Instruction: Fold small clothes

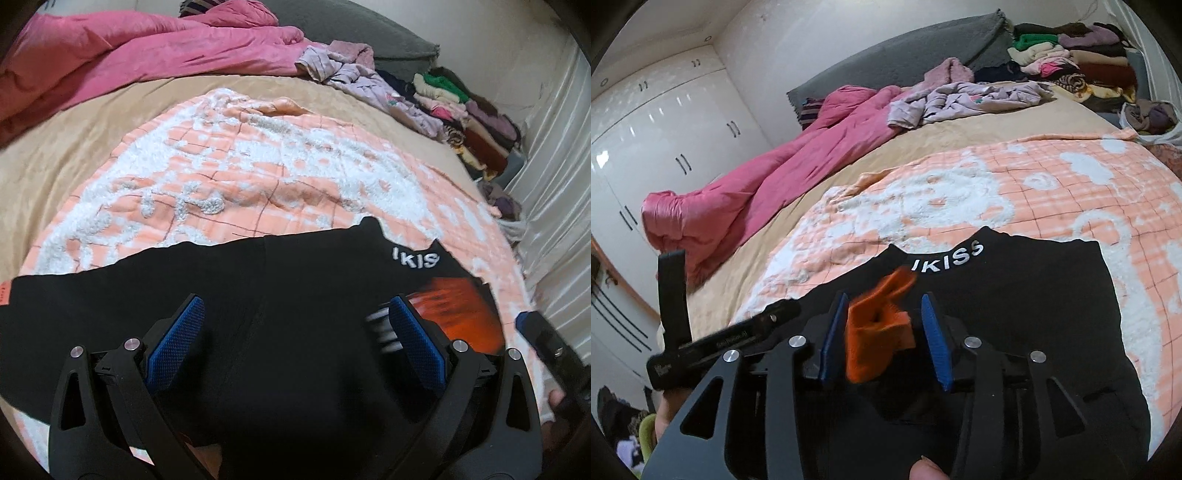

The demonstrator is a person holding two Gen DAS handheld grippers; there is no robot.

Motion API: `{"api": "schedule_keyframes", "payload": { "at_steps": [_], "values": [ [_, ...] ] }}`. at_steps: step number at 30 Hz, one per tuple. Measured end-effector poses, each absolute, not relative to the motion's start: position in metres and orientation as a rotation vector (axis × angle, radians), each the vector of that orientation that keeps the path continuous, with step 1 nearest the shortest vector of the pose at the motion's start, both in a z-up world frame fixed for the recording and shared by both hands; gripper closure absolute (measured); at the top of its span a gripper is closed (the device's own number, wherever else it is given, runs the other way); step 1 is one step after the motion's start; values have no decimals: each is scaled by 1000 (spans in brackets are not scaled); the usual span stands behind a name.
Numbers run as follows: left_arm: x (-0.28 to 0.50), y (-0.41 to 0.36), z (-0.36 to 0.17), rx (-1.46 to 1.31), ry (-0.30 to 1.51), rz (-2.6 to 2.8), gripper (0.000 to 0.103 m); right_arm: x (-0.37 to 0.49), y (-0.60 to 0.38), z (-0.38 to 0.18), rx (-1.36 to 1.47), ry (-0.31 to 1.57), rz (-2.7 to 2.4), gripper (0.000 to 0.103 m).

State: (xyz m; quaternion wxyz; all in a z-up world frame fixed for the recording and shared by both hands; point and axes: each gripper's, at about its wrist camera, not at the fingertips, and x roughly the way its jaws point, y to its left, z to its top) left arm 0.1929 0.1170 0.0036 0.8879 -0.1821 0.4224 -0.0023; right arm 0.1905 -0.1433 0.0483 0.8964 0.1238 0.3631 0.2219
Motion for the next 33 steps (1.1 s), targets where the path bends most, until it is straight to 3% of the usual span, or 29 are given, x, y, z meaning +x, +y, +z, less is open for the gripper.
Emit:
{"api": "schedule_keyframes", "payload": {
  "at_steps": [5,9,12,13,15,17,22,30,32,33],
  "values": [
    [195,116,-5,-455,914,-96,11,187,-157,51,206,728,393,52],
    [198,105,-19,-423,974,-108,24,180,-180,43,154,721,292,49],
    [201,100,-29,-378,1010,-77,29,175,-202,34,150,722,235,45],
    [201,98,-34,-373,1025,-80,37,174,-208,31,150,727,222,45],
    [202,94,-39,-348,1042,-69,45,171,-222,24,158,737,190,45],
    [202,87,-41,-288,1040,-44,48,169,-237,17,168,750,161,45],
    [200,76,-41,-222,1024,-72,91,165,-261,5,208,769,126,42],
    [192,91,-12,-257,928,-85,94,165,-263,0,199,772,121,39],
    [192,92,-12,-231,930,-71,91,166,-262,-2,183,775,109,39],
    [193,92,-13,-225,938,-60,84,166,-262,-2,182,776,110,39]
  ]
}}
